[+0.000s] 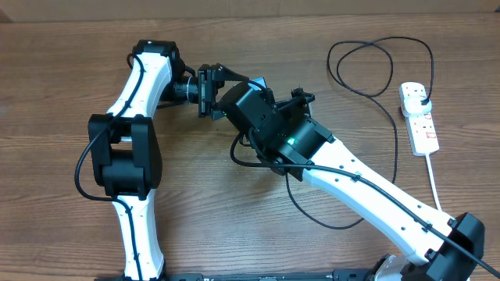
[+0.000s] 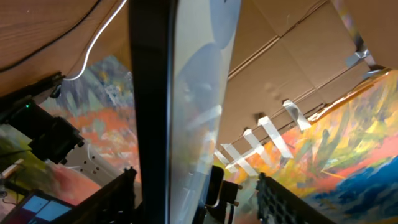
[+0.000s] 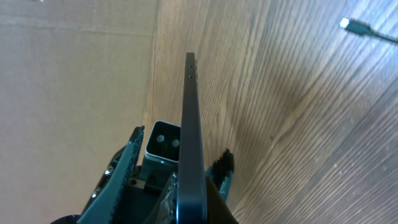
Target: Plug charger to phone and switch on socket
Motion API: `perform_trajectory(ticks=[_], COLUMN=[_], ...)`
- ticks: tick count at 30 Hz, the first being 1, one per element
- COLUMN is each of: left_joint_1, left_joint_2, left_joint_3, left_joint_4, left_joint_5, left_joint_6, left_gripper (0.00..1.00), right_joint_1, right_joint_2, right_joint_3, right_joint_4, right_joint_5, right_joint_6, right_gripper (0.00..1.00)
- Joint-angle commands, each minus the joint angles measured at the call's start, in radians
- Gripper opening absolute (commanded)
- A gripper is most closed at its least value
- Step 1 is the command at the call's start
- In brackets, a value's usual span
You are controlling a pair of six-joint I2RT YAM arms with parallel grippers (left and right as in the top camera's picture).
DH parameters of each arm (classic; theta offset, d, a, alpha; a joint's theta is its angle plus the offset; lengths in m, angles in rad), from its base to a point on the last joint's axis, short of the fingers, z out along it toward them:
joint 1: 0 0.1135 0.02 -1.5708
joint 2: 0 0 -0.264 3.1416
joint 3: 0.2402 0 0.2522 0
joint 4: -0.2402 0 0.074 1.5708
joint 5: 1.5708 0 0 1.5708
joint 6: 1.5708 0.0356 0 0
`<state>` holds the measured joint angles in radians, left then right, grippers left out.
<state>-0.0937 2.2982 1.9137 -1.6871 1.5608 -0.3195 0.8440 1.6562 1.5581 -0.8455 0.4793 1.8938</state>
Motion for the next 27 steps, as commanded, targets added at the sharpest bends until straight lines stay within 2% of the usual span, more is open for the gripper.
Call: perform_trajectory(ticks=[1, 8, 17, 19, 24, 26, 27], left_joint_1=[-0.005, -0.005, -0.005, -0.005, -0.005, -0.005, -0.005], left_joint_2=[-0.043, -0.043, -0.043, -0.043, -0.043, -0.043, -0.043], left_joint_3=[0.020, 0.020, 0.020, 0.020, 0.020, 0.020, 0.020], left_joint_4=[-0.004, -0.004, -0.004, -0.004, -0.004, -0.004, -0.004], left_joint_5=[0.020, 0.020, 0.021, 0.021, 0.021, 0.021, 0.020], left_joint_6=[-0.048, -0.078, -0.108, -0.108, -0.108, -0.108, -0.108], left_gripper=[0.58, 0.41, 0.27, 0.22, 0.05, 0.04, 0.04], right_joint_1=[-0.004, -0.004, -0.004, -0.004, -0.004, -0.004, -0.004], right_joint_2=[-0.005, -0.005, -0.005, -0.005, -0.005, -0.005, -0.005], right_joint_3=[0.021, 0.020, 0.020, 0.020, 0.020, 0.020, 0.020], right_joint_4=[0.014, 0.012, 0.055, 0.056, 0.056, 0.055, 0.056], right_joint_5=[0.004, 0.001, -0.003, -0.003, -0.032, -0.036, -0.036], right_joint_6=[0.079, 0.126, 0.126, 0.126, 0.126, 0.125, 0.125], right_gripper=[0.04, 0.04, 0.04, 0.08, 0.08, 0.08, 0.15])
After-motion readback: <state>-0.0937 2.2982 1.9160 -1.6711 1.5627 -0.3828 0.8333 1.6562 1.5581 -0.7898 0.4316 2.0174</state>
